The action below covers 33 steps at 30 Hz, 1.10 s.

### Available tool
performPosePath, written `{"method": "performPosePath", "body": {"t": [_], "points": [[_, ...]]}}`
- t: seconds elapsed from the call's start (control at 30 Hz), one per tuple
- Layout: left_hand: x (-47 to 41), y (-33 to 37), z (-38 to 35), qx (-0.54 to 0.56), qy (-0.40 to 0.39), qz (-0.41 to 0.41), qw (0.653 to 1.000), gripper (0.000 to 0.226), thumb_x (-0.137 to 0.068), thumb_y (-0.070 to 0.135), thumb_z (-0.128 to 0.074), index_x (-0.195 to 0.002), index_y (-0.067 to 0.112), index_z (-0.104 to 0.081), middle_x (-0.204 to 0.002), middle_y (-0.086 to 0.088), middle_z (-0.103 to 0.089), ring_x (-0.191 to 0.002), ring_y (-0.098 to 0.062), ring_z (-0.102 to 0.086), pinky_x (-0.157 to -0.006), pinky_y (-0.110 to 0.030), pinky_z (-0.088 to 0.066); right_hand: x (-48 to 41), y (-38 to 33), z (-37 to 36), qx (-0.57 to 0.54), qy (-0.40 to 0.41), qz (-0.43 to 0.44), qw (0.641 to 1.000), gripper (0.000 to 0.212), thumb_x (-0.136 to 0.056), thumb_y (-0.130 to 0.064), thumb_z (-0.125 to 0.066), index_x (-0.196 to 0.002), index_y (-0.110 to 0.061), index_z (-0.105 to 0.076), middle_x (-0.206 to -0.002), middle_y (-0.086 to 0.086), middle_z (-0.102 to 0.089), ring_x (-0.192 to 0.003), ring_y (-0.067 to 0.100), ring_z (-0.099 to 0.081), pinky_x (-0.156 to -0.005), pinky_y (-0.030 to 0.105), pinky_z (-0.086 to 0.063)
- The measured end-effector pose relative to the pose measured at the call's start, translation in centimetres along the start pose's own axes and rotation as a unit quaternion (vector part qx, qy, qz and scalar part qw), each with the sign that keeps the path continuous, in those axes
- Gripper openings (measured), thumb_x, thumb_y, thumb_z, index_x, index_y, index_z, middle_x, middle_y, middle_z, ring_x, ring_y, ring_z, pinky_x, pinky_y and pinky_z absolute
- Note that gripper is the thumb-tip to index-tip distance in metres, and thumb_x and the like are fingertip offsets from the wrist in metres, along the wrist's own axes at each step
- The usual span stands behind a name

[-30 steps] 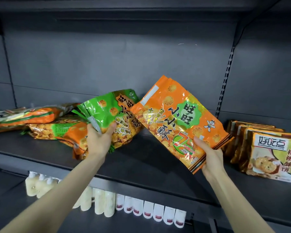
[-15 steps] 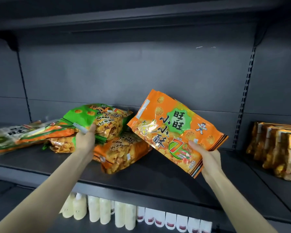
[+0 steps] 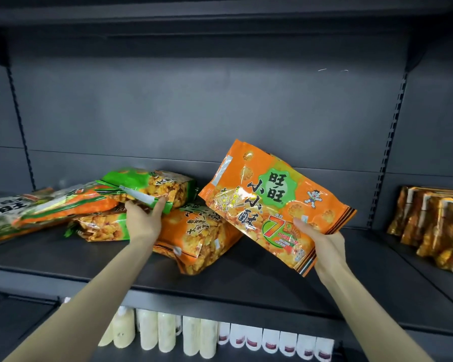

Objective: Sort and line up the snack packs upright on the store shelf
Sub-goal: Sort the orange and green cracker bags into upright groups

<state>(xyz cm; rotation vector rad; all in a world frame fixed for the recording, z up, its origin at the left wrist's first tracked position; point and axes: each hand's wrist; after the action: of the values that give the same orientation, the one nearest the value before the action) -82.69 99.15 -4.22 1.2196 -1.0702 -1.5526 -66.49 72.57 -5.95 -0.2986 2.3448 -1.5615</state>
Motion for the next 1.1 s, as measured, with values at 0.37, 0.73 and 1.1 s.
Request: {"method": "performPosePath", "body": {"t": [0.37, 0.73, 1.1], "points": [[6.6, -1.3, -1.3, 0.078, 0.01, 0.22, 0.972, 0.117, -0.063, 0.033, -0.086, -0.146, 0.002, -0.009, -0.148, -0.022, -0.018, -0.136, -0.037, -0.026, -0.109, -0.045, -0.024, 0.4, 0.3, -0.2, -0.001, 0.013, 0.004, 1.0, 0.041, -0.073, -0.015, -0.079, -0.11, -0.019, -0.062, -0.104, 0.002, -0.071, -0.091, 0.023, -0.069, -0.073, 0.038, -0.056], [9.5, -1.3, -6.3, 0.318, -0.107, 0.238, 0.911, 0.067, -0.07, -0.018, -0.068, -0.119, 0.012, -0.035, -0.123, -0.016, -0.05, -0.107, -0.038, -0.055, -0.052, -0.033, -0.05, 1.2, -1.8, 3.7, -0.003, 0.039, 0.03, 0.999, 0.038, -0.072, -0.012, -0.079, -0.106, -0.02, -0.063, -0.103, 0.002, -0.071, -0.092, 0.023, -0.07, -0.076, 0.038, -0.055], [10.0, 1.5, -7.3, 0.134, -0.27, -0.141, 0.943, 0.044, -0.085, -0.012, -0.056, -0.107, 0.026, -0.058, -0.11, 0.005, -0.064, -0.107, -0.019, -0.061, -0.085, -0.032, -0.051, -0.3, -4.8, 10.1, -0.083, 0.068, 0.037, 0.994, 0.031, -0.075, -0.017, -0.075, -0.103, -0.019, -0.062, -0.099, 0.0, -0.072, -0.084, 0.019, -0.072, -0.07, 0.036, -0.058]]}}
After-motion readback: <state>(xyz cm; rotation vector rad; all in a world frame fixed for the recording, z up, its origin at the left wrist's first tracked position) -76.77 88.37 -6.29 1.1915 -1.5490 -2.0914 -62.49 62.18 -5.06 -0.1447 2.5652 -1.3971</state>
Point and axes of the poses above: each hand's wrist, its own x-axis away from the middle knuckle, its own z-axis out of the back of the hand, y = z × x
